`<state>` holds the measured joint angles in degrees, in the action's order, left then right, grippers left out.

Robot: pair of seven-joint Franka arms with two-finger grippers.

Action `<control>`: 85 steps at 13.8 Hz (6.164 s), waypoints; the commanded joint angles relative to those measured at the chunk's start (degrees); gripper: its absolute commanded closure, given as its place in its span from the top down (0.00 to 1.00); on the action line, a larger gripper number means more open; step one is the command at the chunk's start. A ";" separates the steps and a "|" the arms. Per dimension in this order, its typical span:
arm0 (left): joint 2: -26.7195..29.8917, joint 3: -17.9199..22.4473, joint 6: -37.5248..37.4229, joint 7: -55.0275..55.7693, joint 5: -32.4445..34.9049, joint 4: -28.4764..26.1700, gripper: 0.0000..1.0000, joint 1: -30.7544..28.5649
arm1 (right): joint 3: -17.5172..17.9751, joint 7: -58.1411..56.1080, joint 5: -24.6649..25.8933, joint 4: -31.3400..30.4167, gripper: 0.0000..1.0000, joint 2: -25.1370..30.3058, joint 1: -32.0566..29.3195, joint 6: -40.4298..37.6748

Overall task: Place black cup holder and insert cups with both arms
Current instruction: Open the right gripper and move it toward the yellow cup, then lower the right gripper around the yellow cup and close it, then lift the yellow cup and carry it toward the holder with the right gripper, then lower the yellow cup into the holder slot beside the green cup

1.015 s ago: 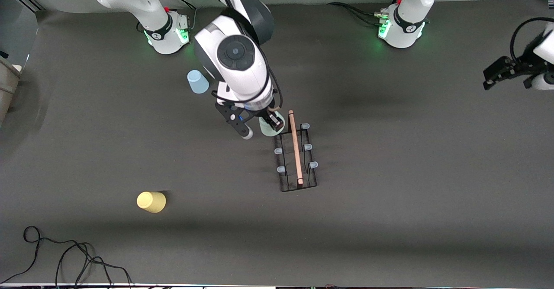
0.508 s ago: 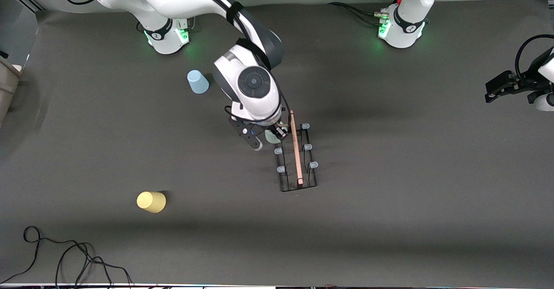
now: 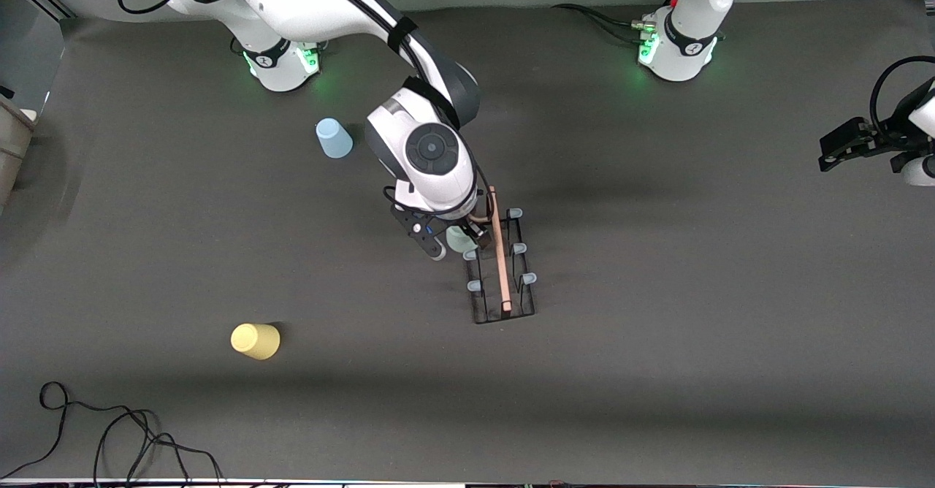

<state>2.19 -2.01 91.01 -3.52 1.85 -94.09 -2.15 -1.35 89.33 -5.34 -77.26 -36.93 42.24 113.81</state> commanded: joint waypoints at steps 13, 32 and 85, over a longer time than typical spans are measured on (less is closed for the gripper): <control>-0.25 0.26 -1.27 0.01 0.61 0.92 1.00 0.92 | -16.32 -80.84 -1.16 5.90 1.00 6.61 -23.15 -13.81; 0.10 0.34 -2.24 -0.17 0.61 0.66 1.00 0.75 | -15.61 -96.63 -11.36 -10.89 0.16 -5.79 -25.89 20.75; -1.39 0.78 -0.83 4.23 -1.67 0.05 1.00 0.13 | -10.51 -3.45 -2.49 21.63 1.00 -15.20 2.14 3.19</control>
<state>0.67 -1.38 90.08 0.19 0.70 -94.12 -1.94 -11.63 86.46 -9.64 -56.36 -53.99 44.33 119.93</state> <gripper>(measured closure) 0.000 0.000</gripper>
